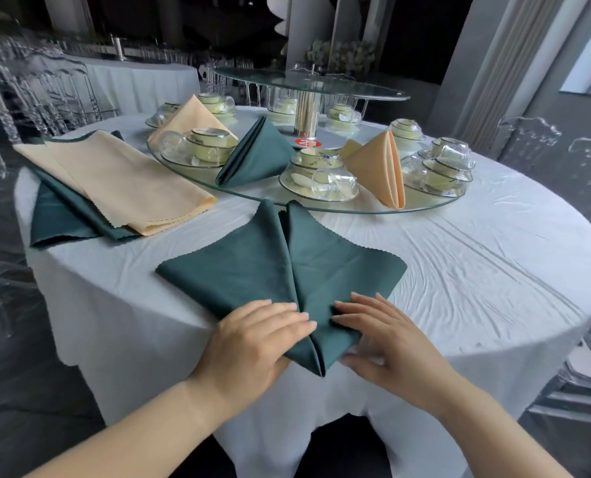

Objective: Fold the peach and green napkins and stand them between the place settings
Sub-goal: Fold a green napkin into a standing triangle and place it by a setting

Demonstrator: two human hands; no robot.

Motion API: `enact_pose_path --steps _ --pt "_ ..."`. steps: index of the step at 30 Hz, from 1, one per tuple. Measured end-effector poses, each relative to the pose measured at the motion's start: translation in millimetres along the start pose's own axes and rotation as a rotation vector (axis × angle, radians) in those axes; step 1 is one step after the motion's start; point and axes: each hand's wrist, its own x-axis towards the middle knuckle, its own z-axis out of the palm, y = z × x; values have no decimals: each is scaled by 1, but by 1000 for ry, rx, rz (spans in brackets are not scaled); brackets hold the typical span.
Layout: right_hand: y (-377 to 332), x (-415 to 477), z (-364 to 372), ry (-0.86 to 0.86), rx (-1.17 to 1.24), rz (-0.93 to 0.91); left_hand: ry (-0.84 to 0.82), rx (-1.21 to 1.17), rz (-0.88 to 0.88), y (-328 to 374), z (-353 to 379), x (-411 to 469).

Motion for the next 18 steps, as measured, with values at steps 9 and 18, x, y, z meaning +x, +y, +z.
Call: enact_pose_path --steps 9,18 --pt "-31 43 -46 412 -162 177 21 -203 -351 7 -66 55" --pt "-94 92 -159 520 8 113 118 -804 -445 26 -180 125"
